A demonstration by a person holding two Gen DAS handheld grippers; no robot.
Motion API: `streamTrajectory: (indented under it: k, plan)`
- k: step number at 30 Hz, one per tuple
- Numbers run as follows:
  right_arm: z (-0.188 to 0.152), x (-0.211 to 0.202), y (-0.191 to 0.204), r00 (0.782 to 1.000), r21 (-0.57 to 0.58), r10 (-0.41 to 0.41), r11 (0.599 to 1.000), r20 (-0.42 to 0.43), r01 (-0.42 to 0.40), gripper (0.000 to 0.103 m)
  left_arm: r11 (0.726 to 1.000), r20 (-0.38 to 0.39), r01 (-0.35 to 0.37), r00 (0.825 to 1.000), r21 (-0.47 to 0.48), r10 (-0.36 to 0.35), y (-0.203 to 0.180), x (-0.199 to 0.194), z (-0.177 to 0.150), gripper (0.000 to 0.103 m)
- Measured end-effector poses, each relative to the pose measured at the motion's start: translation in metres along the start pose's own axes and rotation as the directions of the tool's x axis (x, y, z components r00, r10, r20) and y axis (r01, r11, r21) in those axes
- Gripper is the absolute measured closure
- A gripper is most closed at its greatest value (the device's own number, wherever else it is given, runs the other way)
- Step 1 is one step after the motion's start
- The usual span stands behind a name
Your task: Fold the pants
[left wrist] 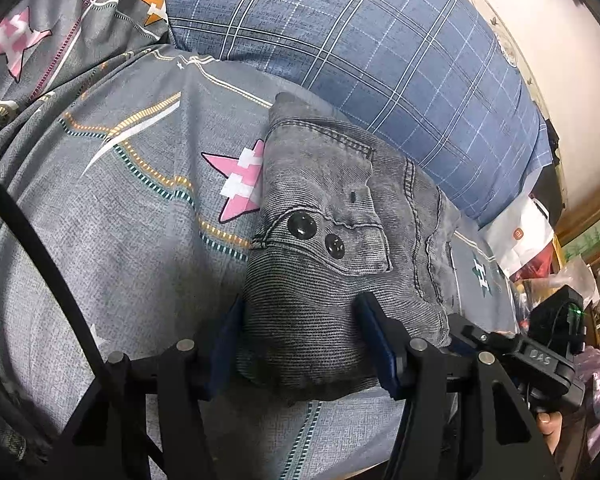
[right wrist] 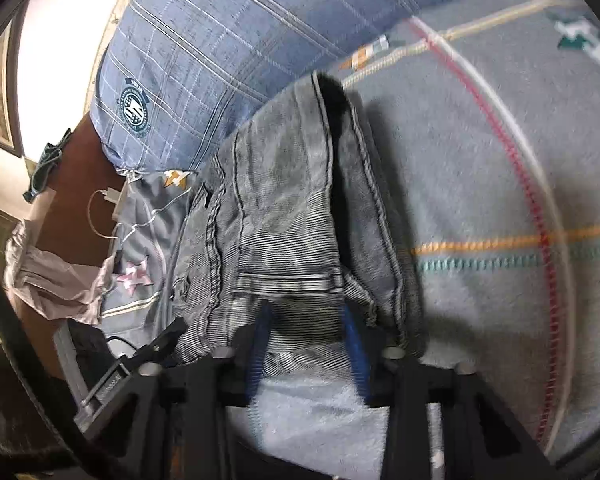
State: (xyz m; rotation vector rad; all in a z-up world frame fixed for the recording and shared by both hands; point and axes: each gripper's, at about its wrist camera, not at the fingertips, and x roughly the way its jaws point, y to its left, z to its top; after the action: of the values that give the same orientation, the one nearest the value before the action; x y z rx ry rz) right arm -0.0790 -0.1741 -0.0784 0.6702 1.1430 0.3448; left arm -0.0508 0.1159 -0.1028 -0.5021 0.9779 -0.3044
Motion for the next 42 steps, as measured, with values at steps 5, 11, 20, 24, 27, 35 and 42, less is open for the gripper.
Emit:
streamTrajectory:
  k: [5,11,20,24,27,35,42]
  plan:
    - [-0.006,-0.032,0.018,0.995,-0.086,-0.002,0.996,0.097,0.011,0.088,0.995,0.028,-0.036,0.999,0.092,0.033,-0.015,-0.005,-0.003,0.052]
    - [-0.012,-0.021,0.026,0.977,-0.156,-0.201,0.965,0.069,0.209,0.088,0.964,0.063,-0.140,0.990,0.225,0.129,-0.031,-0.003,-0.011,0.052]
    - [-0.010,-0.008,0.019,0.968,-0.153,-0.252,0.956,0.015,0.251,0.088,0.952,0.080,-0.161,0.986,0.259,0.145,-0.028,-0.010,-0.010,0.050]
    - [-0.010,-0.013,0.013,0.982,-0.126,-0.185,0.974,0.029,0.187,0.081,0.982,0.039,-0.093,0.995,0.167,0.087,-0.016,-0.015,-0.003,0.047]
    - [-0.006,-0.024,0.002,0.993,-0.060,-0.104,0.992,0.049,0.107,0.070,0.997,0.032,-0.015,0.999,0.075,0.012,-0.003,-0.022,0.004,0.036]
    - [0.013,-0.032,0.005,0.992,0.032,-0.093,0.995,0.083,0.091,0.033,0.996,-0.026,-0.010,1.000,-0.086,0.008,0.012,-0.012,0.034,0.027]
    - [0.044,0.000,-0.012,1.000,0.080,-0.021,0.997,0.000,0.021,0.033,0.995,-0.092,0.034,0.995,-0.090,-0.043,0.009,0.018,0.075,0.027]
